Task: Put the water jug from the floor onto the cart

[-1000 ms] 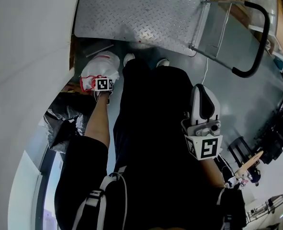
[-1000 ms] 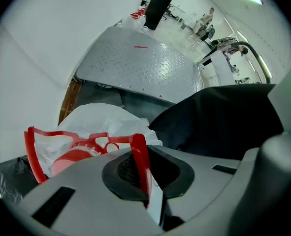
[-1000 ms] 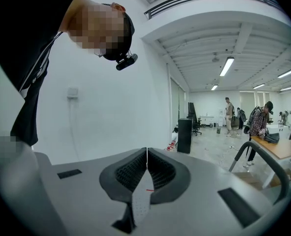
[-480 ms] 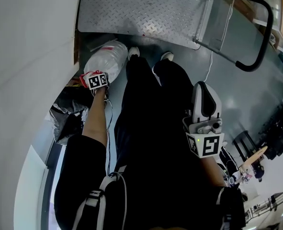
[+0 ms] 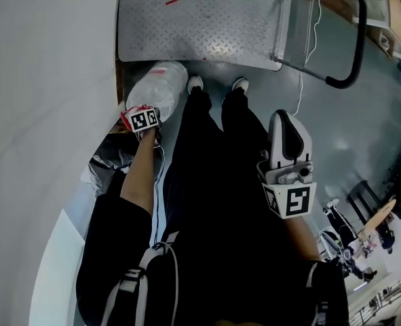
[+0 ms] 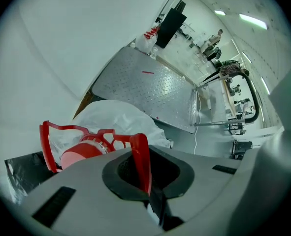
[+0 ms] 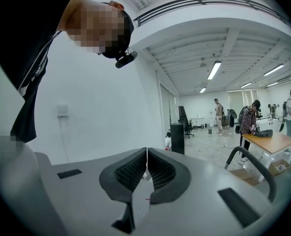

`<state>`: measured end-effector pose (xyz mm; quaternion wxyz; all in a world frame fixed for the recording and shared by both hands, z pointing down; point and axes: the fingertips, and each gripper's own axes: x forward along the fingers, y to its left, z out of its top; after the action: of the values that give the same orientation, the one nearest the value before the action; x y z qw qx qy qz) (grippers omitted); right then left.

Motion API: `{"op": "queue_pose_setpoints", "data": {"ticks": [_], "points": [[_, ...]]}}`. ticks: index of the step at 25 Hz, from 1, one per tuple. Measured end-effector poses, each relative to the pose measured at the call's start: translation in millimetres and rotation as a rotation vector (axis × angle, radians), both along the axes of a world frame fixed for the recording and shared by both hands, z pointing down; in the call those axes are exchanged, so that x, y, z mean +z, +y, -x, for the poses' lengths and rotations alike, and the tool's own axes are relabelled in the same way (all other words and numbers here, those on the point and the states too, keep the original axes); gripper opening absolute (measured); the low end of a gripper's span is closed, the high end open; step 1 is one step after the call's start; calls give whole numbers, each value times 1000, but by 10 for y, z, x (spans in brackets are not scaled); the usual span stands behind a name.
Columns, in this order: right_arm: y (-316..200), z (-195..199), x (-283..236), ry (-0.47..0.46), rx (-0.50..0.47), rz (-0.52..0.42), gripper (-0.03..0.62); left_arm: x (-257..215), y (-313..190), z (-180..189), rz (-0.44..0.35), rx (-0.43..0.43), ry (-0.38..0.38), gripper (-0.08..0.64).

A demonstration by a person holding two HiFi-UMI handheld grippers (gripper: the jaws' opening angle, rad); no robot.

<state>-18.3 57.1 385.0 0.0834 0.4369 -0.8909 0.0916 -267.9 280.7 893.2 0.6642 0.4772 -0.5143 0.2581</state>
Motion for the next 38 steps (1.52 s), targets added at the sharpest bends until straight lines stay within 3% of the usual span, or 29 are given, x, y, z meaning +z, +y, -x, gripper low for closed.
{"op": "queue_pose_setpoints", "data": {"ticks": [5,16,21,28,33,38], "points": [[-140,-127,-203,-42,21,-40,20,-401,-276,-108,-51,24,26,25],[-645,-875,-653,-142,116,-149,20,-1051,-696,-241,-97,29,-46,25],[-759,-1164,-758,-173,66,-170,20,-1233,-1086,-459,-125,29,-76,25],[-1144,-2104,-926,-240,148,-201,20,-1634,-1806,-875,-214,107,-170,20],[-1169,-2611,-885,-179,204,-238,18,-1813,-2283,-1197,-265,135,-207,18],[-1137,-2555,-803,-192,190,-209,20,-1895,-2781,-1295,-306,190,-225,17]]}}
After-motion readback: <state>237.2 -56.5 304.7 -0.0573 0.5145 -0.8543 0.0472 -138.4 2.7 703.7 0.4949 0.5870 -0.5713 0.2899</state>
